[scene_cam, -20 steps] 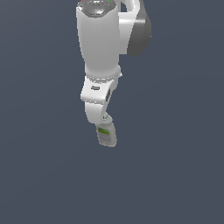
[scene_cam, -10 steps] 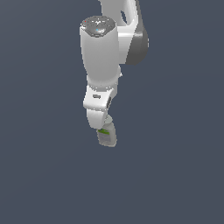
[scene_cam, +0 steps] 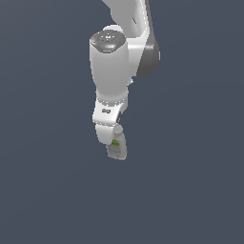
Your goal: Pick up the object and move it to a goal position.
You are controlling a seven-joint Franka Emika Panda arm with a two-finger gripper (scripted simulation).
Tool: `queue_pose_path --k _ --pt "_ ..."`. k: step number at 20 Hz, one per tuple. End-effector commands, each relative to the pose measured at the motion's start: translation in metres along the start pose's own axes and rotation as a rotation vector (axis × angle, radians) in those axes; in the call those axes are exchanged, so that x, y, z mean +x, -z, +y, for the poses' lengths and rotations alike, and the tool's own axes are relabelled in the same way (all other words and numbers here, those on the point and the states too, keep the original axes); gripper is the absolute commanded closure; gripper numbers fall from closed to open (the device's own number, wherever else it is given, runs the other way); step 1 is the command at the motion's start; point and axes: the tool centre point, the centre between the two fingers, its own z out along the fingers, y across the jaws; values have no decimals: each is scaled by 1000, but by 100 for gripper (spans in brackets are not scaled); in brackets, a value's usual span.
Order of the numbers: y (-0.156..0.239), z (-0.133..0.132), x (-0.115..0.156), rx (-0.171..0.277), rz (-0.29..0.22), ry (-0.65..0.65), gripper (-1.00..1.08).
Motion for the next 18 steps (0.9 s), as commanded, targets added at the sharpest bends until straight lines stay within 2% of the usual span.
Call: queue_pose_path --k 1,11,18 --pt "-1 0 0 2 -1 0 108" --pt "0 2 -3 0 0 0 108" --pt "2 17 -39 0 0 0 108"
